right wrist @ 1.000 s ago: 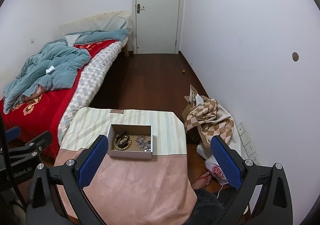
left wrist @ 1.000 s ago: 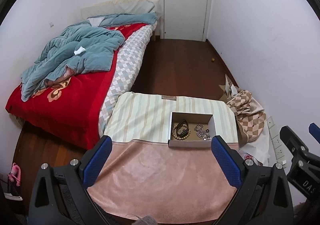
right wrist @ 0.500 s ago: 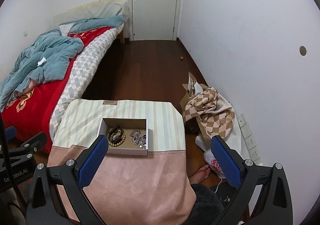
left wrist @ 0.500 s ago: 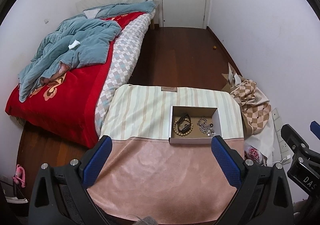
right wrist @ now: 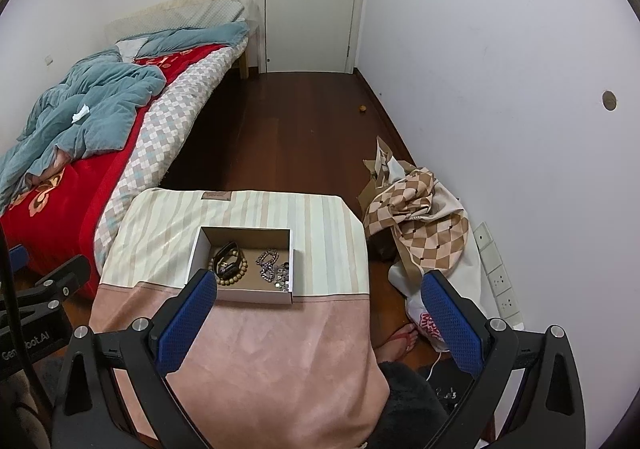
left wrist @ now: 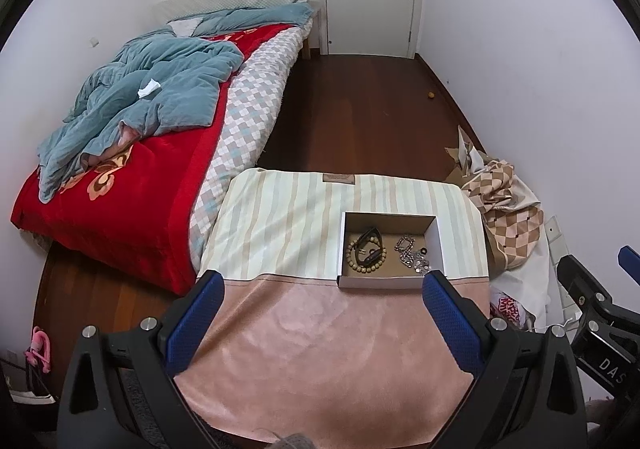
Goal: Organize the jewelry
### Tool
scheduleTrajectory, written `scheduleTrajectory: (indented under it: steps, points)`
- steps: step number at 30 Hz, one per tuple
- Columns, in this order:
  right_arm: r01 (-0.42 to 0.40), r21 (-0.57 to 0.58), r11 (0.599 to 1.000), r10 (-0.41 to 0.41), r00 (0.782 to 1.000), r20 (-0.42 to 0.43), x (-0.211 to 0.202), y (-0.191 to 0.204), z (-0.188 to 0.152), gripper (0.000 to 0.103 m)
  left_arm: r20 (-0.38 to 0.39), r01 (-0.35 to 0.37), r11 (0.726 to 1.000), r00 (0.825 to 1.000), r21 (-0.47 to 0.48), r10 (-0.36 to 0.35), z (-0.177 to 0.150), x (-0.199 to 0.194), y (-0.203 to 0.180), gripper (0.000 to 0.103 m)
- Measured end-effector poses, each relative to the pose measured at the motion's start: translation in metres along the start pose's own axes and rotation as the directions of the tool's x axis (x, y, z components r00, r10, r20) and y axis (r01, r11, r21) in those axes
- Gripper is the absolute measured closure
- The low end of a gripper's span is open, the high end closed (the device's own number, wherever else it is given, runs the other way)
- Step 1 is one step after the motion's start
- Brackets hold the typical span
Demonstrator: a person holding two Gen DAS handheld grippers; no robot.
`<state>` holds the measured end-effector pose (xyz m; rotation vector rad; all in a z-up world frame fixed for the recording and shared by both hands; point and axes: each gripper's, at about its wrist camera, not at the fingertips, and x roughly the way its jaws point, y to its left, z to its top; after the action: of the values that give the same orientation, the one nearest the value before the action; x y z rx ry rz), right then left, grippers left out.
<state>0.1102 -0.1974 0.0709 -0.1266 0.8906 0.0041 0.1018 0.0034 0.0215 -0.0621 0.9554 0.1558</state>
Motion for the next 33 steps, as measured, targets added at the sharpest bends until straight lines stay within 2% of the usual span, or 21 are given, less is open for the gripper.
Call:
scheduleTrajectory:
  steps: [33]
  points:
    - [-0.021, -0.026, 0.999, 0.021, 1.0, -0.003, -0.0072, 0.0064, -0.0013, 0.0, -0.013, 0.005, 1.0, 1.0, -0.002, -0.005, -0.0088, -0.0016, 0.0066, 0.002]
